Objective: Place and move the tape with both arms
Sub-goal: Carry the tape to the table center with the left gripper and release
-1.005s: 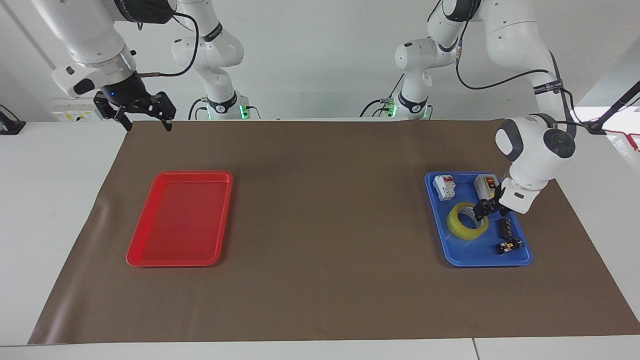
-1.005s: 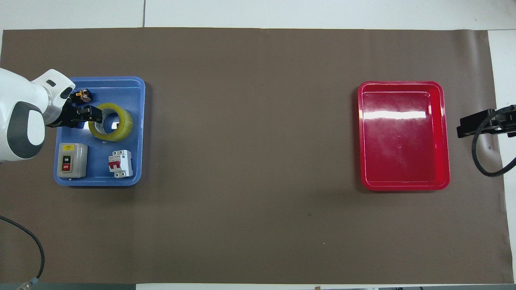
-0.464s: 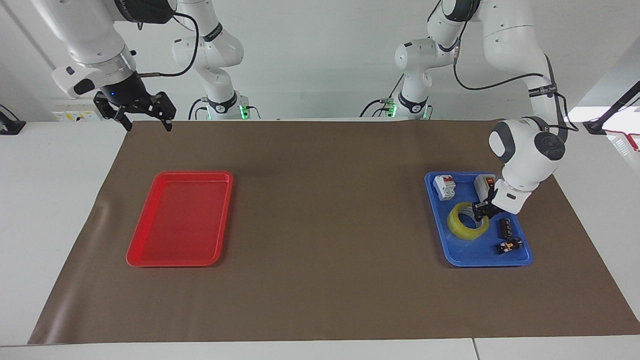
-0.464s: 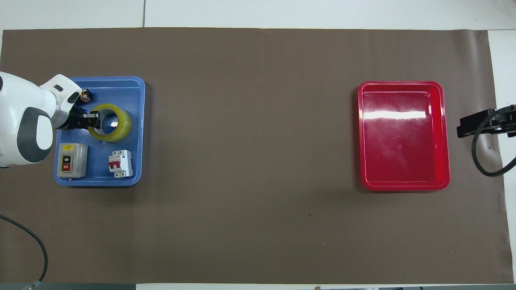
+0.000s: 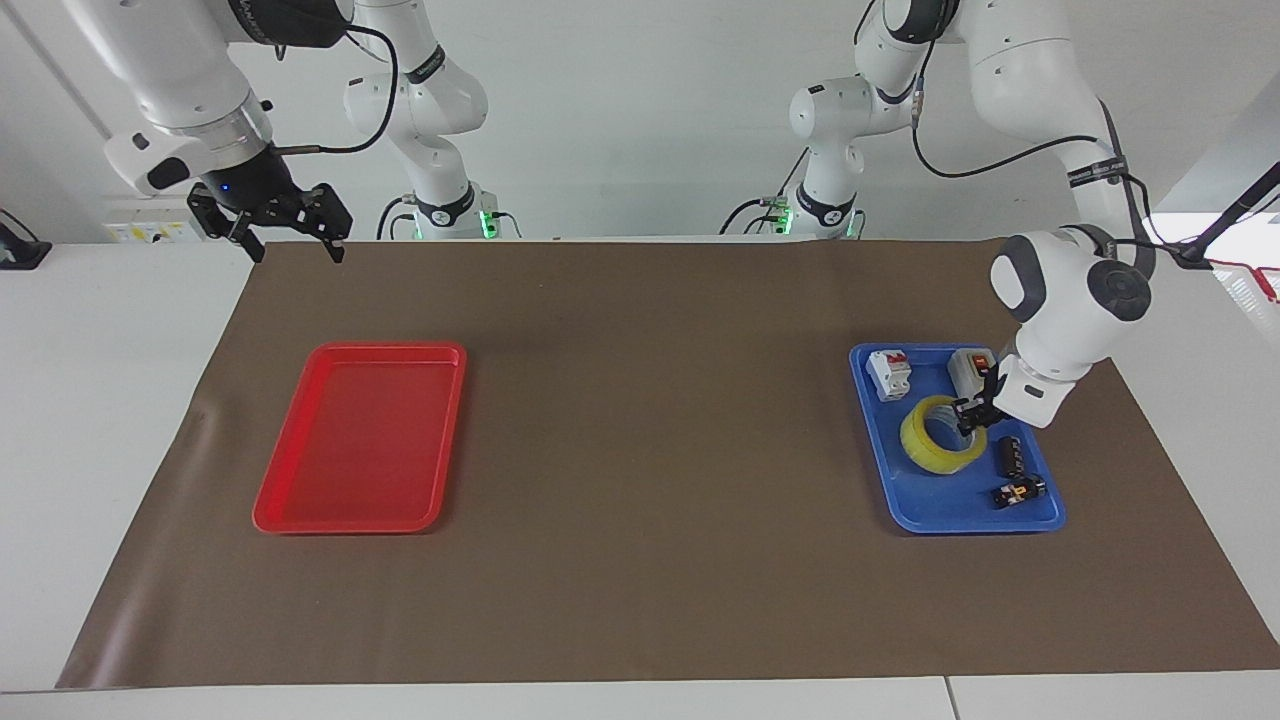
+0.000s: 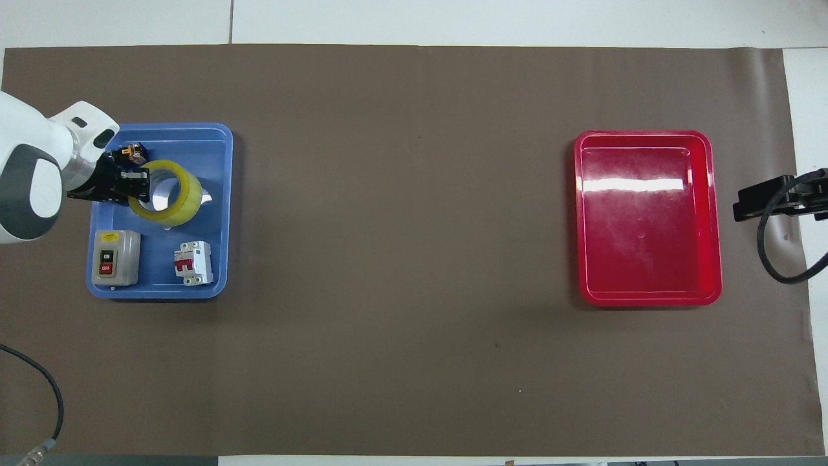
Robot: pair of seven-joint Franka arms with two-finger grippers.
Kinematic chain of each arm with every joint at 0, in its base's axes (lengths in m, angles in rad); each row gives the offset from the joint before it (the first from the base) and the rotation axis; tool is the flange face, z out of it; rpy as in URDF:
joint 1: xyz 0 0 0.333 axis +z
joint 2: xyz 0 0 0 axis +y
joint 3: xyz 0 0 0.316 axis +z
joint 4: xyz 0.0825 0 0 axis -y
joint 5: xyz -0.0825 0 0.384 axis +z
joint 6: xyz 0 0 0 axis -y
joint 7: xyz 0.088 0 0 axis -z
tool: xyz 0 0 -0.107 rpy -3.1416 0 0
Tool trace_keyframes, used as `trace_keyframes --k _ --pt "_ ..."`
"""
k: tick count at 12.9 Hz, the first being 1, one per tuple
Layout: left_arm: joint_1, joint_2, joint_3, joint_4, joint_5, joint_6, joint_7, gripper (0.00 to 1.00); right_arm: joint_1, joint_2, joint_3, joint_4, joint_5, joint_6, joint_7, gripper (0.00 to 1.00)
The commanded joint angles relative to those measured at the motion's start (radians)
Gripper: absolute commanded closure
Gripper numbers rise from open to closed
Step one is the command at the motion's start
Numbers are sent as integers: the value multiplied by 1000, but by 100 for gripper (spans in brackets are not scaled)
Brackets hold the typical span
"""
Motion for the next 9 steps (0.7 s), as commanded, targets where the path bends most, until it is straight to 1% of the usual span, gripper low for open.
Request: trace_keyframes --k 1,2,3,4,5,6,7,9 --pt "-141 76 8 294 21 -304 -193 100 -7 3 1 5 -1 4 -24 0" --pt "-190 96 5 349 15 -346 -290 100 -7 3 1 5 -1 4 -24 0" --pt "-257 105 3 368 -11 -346 -373 100 -7 3 1 5 -1 4 -24 0" --pt "-329 107 6 365 -45 -316 -486 100 -7 3 1 5 -1 4 -24 0" --pt "-389 106 5 353 -62 -243 -589 100 -9 3 1 5 -1 4 -24 0" --pt "-487 109 6 296 -64 -148 -722 100 -7 3 1 5 -1 4 -24 0" --pt "-556 122 6 269 -61 -92 -807 100 -7 3 1 5 -1 6 -24 0" --pt "-615 200 6 270 -61 -8 -881 100 -9 3 1 5 -1 4 -24 0"
